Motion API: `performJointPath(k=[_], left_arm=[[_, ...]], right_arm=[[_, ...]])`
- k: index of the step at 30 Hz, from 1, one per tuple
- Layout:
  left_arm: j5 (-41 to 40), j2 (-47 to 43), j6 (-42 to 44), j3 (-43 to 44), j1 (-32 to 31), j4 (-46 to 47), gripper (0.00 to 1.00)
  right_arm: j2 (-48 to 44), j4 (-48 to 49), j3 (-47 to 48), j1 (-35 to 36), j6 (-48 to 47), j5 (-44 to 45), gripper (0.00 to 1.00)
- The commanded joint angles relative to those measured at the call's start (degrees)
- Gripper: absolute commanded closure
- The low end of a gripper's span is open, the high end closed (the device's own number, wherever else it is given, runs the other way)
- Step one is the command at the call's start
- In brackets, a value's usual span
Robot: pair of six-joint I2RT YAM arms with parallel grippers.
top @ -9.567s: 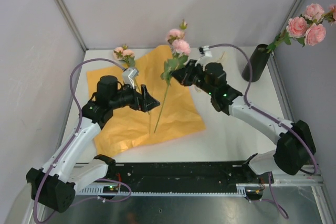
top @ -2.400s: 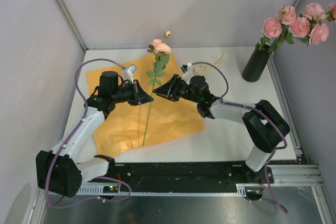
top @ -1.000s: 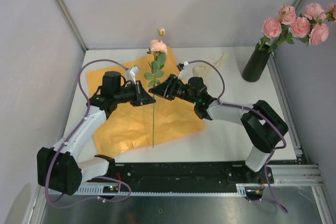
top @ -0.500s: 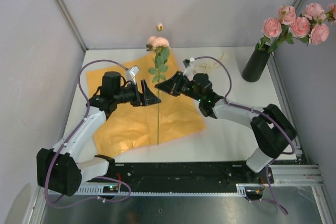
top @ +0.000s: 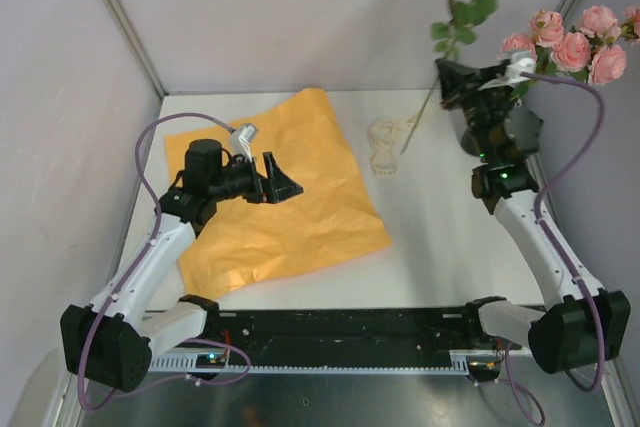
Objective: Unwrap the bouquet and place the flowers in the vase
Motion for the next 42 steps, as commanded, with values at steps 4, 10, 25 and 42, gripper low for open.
performJointPath(k=[4,10,25,42], left_arm=[[-2.54,-2.48,2.11,0.00,-0.27,-0.26,0.00],[-3.25,-3.02,2.48,0.11,-0.27,-0.50,0.00],[-4.11,-3.27,2.64,0.65,0.82,-1.06,0.00],[-3.97,-2.78,2.61,0.64,0.87,-1.13,0.00]], right_arm=[[1.16,21.39,2.66,-12.93,-20.76,-0.60,1.00],[7.16,31.38,4.71,-22.29,-19.02,-4.84,1.00],[18.76,39.90,9.13,-29.00,-19.79,-10.22,1.00],[27.09,43.15,5.14,-28.89,-18.02,-8.48,0.98]])
